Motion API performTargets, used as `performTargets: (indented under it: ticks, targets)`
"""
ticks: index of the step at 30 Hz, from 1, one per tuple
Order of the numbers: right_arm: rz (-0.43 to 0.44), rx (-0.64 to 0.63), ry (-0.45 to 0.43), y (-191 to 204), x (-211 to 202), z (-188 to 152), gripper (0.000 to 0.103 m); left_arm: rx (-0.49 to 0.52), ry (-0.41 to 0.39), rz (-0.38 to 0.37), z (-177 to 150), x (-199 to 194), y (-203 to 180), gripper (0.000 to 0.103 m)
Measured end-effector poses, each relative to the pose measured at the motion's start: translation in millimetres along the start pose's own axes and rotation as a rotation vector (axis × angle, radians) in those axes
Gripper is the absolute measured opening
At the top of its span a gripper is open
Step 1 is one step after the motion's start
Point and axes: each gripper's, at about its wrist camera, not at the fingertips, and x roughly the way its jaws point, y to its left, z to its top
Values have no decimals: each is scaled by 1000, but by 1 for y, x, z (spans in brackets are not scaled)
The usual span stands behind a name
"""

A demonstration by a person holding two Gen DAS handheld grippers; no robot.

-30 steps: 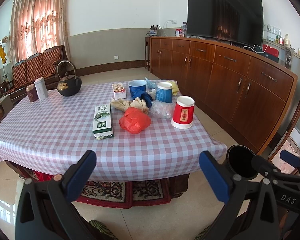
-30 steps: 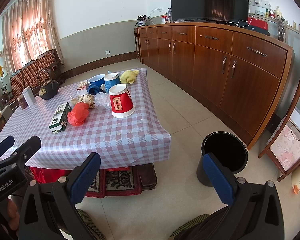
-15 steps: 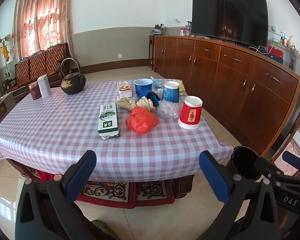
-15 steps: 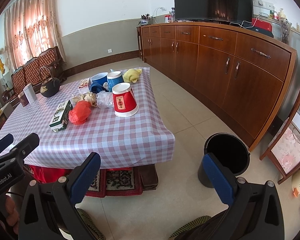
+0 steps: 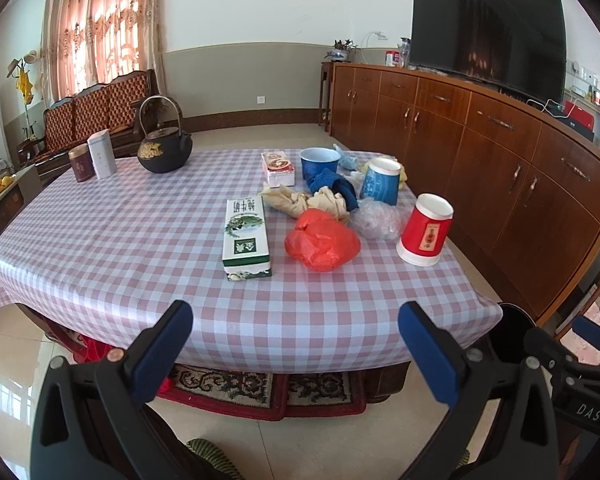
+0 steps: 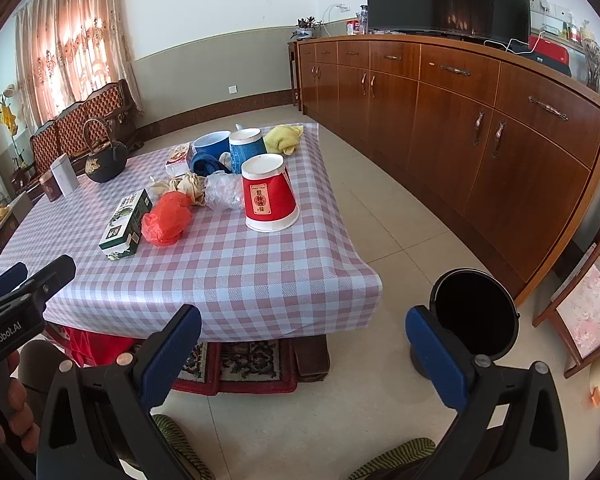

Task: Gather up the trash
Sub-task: 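Grasp the milk carton with the left tool while the right tool grasps the red paper cup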

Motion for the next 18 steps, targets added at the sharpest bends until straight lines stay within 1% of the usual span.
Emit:
performTargets:
  ticks: [7,13,18]
  targets:
    - [11,-8,8,9,29,18,103,-16,12,28,10,29,14,103]
    - [17,-20,-2,20,54,36,103,-28,22,58,19,55,28,103]
    - [23,-18,17,24,84,50,103,-41,43,69,26,80,35,103]
